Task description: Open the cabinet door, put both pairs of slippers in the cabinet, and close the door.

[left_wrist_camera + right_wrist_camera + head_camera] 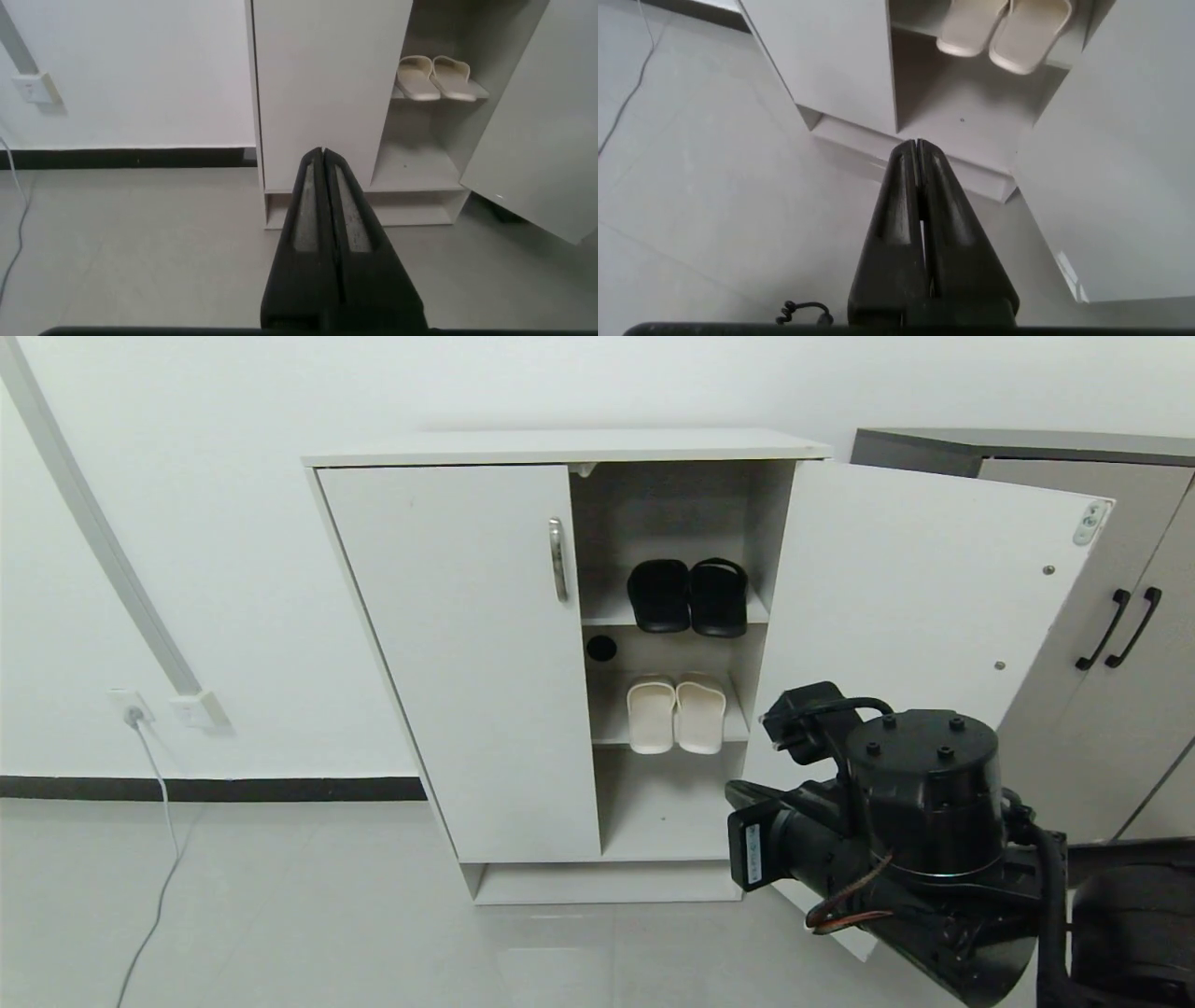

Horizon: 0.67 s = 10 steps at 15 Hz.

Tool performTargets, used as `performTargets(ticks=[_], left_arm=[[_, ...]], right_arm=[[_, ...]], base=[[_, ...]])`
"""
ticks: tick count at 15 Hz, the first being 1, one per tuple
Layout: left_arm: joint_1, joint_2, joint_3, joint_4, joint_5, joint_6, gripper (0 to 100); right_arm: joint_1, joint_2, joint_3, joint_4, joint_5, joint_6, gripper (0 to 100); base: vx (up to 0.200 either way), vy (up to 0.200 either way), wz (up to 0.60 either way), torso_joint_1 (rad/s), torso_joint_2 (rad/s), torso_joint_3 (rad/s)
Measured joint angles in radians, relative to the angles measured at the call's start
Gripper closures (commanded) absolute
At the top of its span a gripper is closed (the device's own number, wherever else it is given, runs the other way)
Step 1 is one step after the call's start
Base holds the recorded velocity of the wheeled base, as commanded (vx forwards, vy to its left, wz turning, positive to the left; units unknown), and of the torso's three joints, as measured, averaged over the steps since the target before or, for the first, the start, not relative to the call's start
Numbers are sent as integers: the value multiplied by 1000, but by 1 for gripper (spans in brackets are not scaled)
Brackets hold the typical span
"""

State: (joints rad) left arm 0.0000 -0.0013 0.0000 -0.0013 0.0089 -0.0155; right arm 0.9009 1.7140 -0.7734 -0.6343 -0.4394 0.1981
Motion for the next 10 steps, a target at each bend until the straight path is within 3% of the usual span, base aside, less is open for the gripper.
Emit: performTargets(ticks=[6, 10], left_arm=[[0, 0, 0, 0, 0, 0, 100], [0, 0, 0, 1, 0, 0, 100]], right_arm=[[-7, 3, 10, 1, -1, 0, 100], [-7, 6, 9, 5, 0, -2, 100]], base=[[0, 0, 0, 1, -13, -15], [0, 0, 0, 16, -279, -326]])
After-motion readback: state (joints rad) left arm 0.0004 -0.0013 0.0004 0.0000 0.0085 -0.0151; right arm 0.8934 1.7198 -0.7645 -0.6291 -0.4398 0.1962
